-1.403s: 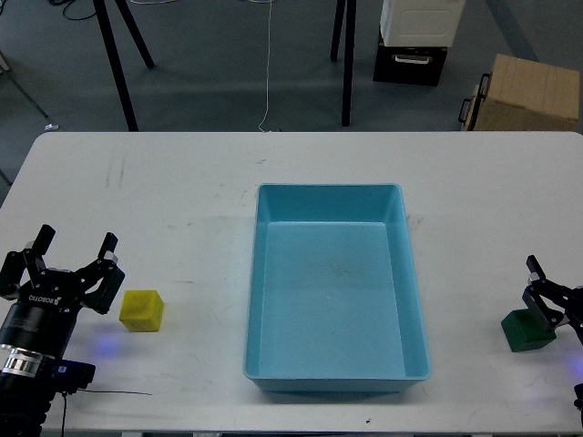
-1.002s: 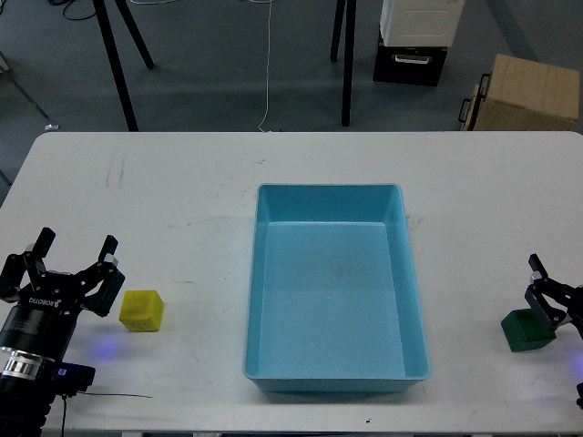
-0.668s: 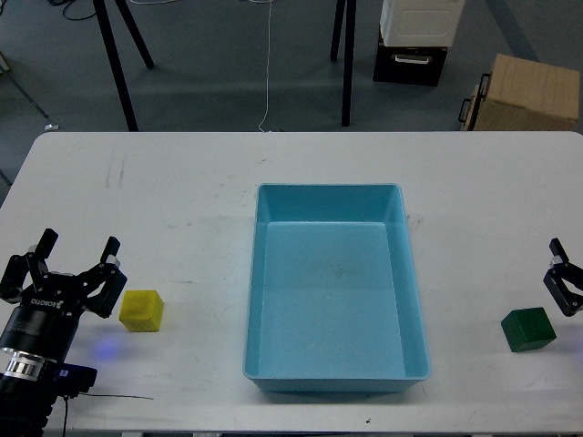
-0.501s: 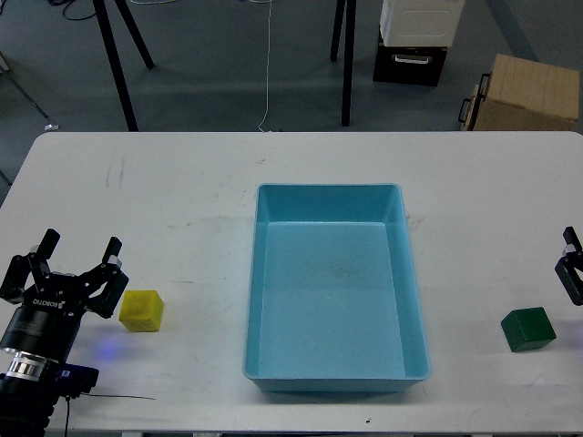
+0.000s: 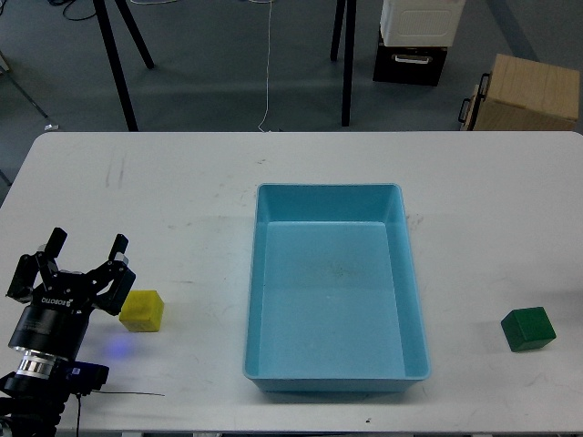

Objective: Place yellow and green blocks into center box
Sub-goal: 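Open the right gripper and position it above the green cube, then lower the right gripper and grasp the dark green cube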

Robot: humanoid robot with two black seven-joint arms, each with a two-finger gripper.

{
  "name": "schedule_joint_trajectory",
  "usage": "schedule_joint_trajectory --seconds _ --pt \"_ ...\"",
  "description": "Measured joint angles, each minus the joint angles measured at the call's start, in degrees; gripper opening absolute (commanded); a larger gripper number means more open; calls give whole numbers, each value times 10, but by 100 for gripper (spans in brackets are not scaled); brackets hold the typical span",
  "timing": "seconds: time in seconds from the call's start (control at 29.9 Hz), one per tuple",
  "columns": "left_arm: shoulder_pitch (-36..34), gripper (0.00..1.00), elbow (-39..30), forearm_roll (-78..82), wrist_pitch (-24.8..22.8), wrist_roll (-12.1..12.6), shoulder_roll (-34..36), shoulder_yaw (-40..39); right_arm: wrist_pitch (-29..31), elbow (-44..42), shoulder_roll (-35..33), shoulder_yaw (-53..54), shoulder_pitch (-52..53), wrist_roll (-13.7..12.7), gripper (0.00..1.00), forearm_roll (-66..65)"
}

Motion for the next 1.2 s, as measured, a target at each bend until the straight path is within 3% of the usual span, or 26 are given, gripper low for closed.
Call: schedule_joint_trajectory --seconds 0.17,0.3,0.47,0.77,0.94,1.2 --pt "-1 100 1 0 0 0 0 0 -21 10 -85 -132 139 -53 100 -124" --pt "-1 100 4 0 0 0 0 0 -26 30 -109 -214 218 -90 100 -246" --pt "-5 100 5 0 0 0 -1 0 -27 46 -107 -248 244 -140 100 -391" --pt "-15 100 16 1 0 2 -1 11 -29 47 -58 -307 257 -176 100 -477" --pt "-21 100 22 3 0 2 -7 16 -24 56 -54 -367 312 -206 100 -511" --pt "-22 100 25 4 0 2 -18 16 12 71 -61 -478 393 -228 100 -616"
